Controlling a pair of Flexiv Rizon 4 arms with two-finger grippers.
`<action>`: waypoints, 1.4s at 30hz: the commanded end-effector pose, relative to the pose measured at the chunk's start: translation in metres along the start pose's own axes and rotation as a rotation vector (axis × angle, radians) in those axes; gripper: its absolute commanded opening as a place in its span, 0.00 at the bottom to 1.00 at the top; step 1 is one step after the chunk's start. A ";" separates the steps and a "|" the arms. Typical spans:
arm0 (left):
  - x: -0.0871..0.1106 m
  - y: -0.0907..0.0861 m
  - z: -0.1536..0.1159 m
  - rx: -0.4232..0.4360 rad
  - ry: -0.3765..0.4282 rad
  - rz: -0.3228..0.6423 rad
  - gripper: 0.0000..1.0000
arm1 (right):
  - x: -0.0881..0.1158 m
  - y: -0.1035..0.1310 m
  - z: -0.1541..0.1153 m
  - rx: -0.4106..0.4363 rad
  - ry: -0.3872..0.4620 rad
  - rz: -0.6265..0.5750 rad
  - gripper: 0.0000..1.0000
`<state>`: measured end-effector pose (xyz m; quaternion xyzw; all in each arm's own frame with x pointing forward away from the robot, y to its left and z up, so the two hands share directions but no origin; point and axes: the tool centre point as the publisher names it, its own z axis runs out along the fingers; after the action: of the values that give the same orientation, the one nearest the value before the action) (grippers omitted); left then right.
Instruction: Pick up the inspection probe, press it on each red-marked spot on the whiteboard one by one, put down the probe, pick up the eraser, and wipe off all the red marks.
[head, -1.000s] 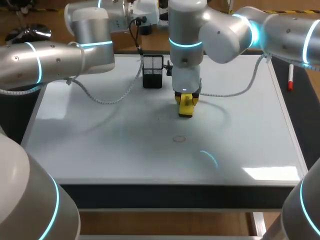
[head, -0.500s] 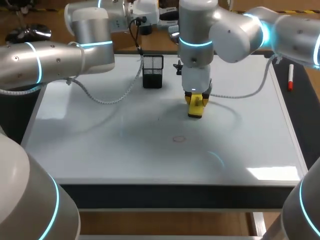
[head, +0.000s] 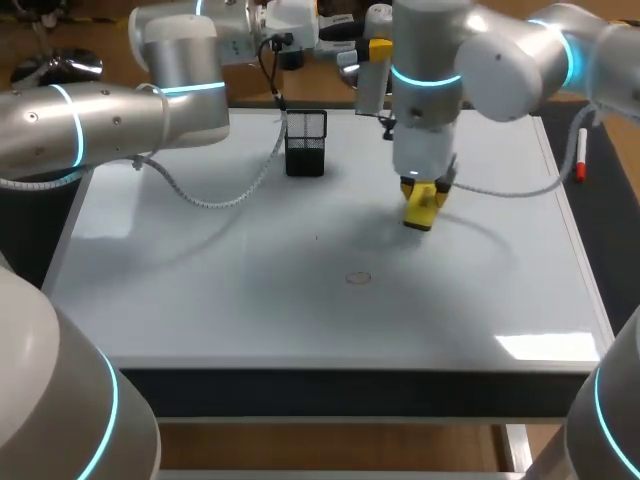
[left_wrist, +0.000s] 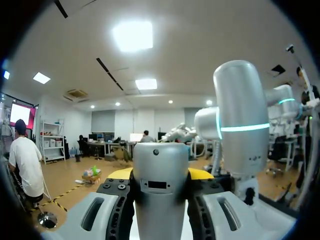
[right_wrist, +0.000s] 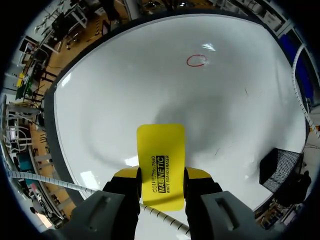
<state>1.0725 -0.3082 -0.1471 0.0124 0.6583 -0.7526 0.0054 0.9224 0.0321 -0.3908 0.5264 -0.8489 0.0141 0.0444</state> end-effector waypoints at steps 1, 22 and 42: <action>-0.001 -0.001 0.000 -0.001 0.002 -0.001 0.00 | 0.048 0.007 -0.012 0.022 -0.061 0.040 0.00; -0.001 -0.001 0.000 -0.001 0.002 -0.001 0.00 | 0.111 0.014 -0.007 0.011 -0.066 0.194 0.00; 0.005 -0.002 0.001 -0.009 0.012 0.005 0.00 | 0.111 0.014 -0.007 0.011 -0.066 0.194 0.00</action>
<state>1.0713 -0.3088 -0.1471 0.0145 0.6585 -0.7524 0.0050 0.8614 -0.0600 -0.3744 0.4415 -0.8972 0.0038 0.0119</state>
